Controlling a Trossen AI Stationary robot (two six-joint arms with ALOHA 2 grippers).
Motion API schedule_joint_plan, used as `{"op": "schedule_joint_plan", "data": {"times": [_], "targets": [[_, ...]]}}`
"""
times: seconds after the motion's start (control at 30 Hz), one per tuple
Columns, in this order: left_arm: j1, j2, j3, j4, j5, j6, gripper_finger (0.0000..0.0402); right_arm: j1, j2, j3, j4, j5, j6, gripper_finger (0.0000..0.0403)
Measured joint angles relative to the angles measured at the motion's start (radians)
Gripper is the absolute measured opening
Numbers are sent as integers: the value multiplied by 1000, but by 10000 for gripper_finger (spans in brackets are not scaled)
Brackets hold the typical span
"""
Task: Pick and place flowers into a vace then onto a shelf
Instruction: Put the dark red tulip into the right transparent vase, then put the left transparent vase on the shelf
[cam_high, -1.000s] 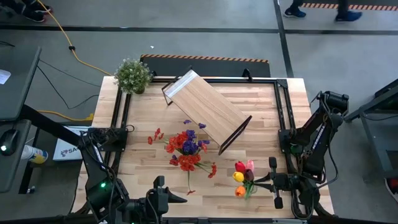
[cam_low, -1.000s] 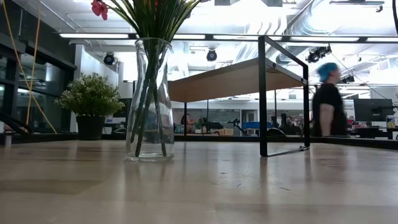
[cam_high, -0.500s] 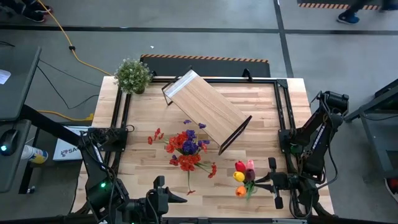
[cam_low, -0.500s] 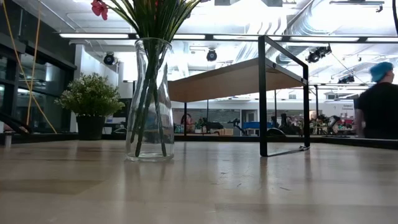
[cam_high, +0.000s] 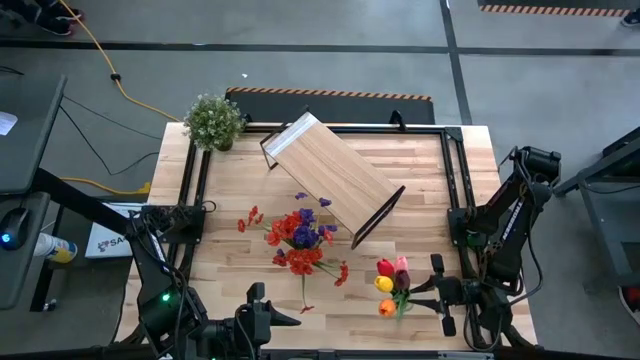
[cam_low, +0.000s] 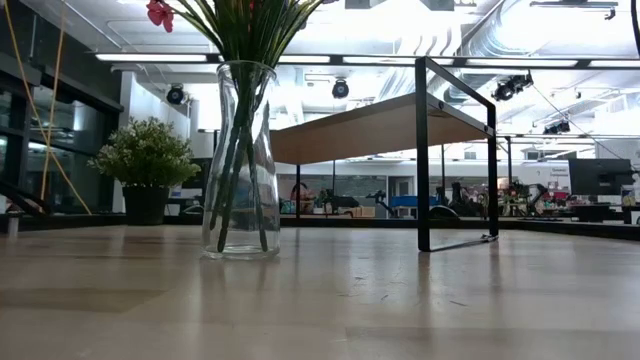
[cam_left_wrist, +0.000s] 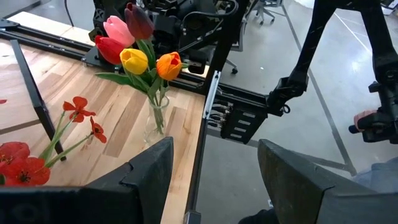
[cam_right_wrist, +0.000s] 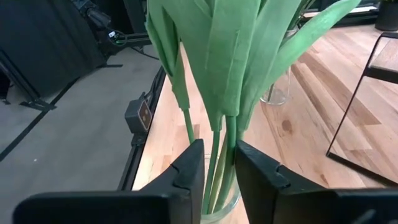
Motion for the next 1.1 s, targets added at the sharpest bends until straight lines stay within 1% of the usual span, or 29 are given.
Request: {"op": "schedule_joint_plan", "data": {"times": [0.37,0.53,0.63,0.87,1.1], "targets": [[0,0,0,0,20,0,266,0,0,0,4,-10,-6,146],[0,0,0,0,20,0,266,0,-15,0,9,-30,-7,179],[0,0,0,0,20,0,266,0,-38,0,9,-51,-15,193],[0,0,0,0,24,0,266,0,-113,0,10,-102,-57,202],[0,0,0,-1,26,0,266,0,-151,0,10,-174,-71,202]]}}
